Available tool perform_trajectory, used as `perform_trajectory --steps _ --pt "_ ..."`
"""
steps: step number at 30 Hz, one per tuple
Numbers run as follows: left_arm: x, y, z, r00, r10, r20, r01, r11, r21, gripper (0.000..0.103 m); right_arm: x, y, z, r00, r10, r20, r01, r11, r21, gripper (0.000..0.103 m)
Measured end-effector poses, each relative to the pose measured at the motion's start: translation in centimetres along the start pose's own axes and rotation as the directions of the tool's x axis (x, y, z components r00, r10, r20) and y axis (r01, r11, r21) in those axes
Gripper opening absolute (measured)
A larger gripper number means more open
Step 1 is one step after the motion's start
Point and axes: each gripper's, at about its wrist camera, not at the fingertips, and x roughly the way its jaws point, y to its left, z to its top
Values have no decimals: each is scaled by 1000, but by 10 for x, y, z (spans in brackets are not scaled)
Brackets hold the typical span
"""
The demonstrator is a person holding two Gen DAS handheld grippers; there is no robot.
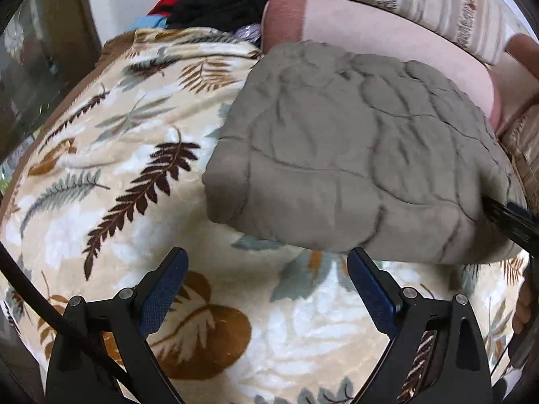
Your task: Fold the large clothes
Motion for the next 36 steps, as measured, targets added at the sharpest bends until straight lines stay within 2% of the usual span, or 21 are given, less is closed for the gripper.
perform_trajectory --steps 3,5,7,9,11,14,17,19,22,24,26,27,29,30,32,34,36 --pt "9 4 7 1000 -18 -12 17 1000 -24 95 -5 -38 -7 997 76 -26 -72 990 122 82" --pt "10 3 13 1000 -28 2 28 999 -22 95 -16 -64 -10 994 106 0 -104 974 204 82" --pt "12 -2 21 999 -37 23 37 999 -12 95 -27 -83 -8 995 86 42 -94 967 236 82" --pt "21 -9 31 999 -25 23 25 1000 9 95 -29 -90 -3 997 52 59 -63 975 212 82" --pt "35 -13 40 1000 -21 5 21 1000 15 95 -20 -95 1 999 19 49 -28 982 187 82" --pt "51 -8 50 999 -32 -16 32 999 -2 103 4 -107 2 1000 -17 8 15 977 211 82" --pt "58 2 60 994 -95 -46 94 995 -25 103 26 -125 -2 1000 -11 -12 14 969 248 81" --pt "48 13 66 991 -133 -12 132 990 -51 102 29 -132 -1 1000 -27 -17 30 965 262 81" --pt "35 39 77 991 -124 44 129 986 -110 102 18 -145 5 1000 -27 2 25 959 281 81" --pt "34 51 83 992 -119 50 125 982 -140 102 6 -155 5 1000 -22 23 14 953 304 82" --pt "38 52 89 995 -84 47 90 989 -119 102 -1 -155 4 999 -7 34 -4 950 311 82" --pt "44 49 92 998 -38 43 42 995 -96 102 -1 -152 4 999 5 34 -15 952 306 82" --pt "60 45 92 1000 -3 -6 3 996 -89 102 5 -142 6 1000 15 20 -20 958 285 82" --pt "74 44 91 998 -5 -58 -2 994 -108 102 12 -137 6 1000 5 5 -6 961 275 83" --pt "82 50 89 995 -24 -92 9 988 -152 102 26 -130 5 1000 -11 -26 18 964 266 88" --pt "76 57 89 995 -47 -88 30 982 -187 102 34 -128 4 999 -9 -53 22 965 260 89" --pt "61 62 88 997 -66 -48 56 981 -184 102 24 -131 4 999 -1 -35 11 963 268 90"
